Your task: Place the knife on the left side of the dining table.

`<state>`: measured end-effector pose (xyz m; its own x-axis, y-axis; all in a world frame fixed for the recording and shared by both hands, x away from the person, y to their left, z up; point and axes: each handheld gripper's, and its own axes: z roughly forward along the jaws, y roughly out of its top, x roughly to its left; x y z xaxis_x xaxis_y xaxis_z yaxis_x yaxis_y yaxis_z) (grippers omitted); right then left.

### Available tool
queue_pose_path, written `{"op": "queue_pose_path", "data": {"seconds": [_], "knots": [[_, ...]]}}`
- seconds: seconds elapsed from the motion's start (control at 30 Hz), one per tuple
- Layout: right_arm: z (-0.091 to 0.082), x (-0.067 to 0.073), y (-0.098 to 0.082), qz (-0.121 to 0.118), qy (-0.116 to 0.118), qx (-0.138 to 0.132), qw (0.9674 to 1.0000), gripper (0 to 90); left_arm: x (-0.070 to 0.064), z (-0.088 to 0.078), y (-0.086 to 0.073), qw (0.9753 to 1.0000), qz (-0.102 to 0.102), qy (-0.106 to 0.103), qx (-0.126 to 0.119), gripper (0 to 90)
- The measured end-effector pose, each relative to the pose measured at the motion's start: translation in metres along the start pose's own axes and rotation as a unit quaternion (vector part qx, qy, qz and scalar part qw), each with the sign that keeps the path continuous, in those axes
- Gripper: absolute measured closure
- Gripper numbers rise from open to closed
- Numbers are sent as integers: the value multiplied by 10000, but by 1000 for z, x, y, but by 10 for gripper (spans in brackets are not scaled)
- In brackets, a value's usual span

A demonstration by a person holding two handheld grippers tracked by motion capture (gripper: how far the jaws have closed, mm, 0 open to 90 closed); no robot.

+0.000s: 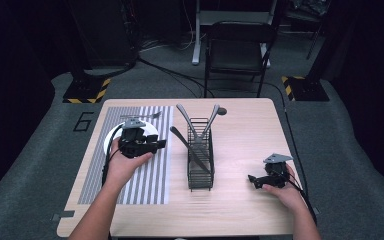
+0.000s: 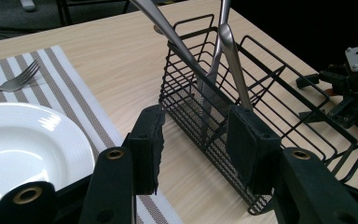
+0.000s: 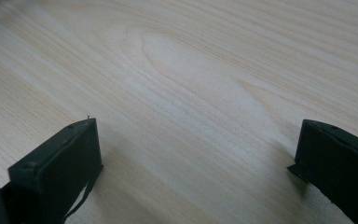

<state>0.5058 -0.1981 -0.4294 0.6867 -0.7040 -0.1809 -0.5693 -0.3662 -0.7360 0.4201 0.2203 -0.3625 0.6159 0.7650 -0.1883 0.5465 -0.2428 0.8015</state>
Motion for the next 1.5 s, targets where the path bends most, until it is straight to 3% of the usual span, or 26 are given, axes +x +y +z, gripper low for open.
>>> {"op": "queue_pose_path", "data": {"seconds": [0.57,0.83,1.2,1.5], "knots": [[0,0,0,1,-1,0,10000,0,-13,17,24,9996,-53,-227,-172,570],[0,0,0,-1,-3,-1,10000,0,-14,28,28,9996,-85,-174,-206,598],[0,0,0,-1,-6,-2,10000,0,-14,36,30,9983,-391,-192,-377,648],[0,0,0,2,5,8,10000,0,-17,41,31,9986,-401,-122,-335,711]]}}
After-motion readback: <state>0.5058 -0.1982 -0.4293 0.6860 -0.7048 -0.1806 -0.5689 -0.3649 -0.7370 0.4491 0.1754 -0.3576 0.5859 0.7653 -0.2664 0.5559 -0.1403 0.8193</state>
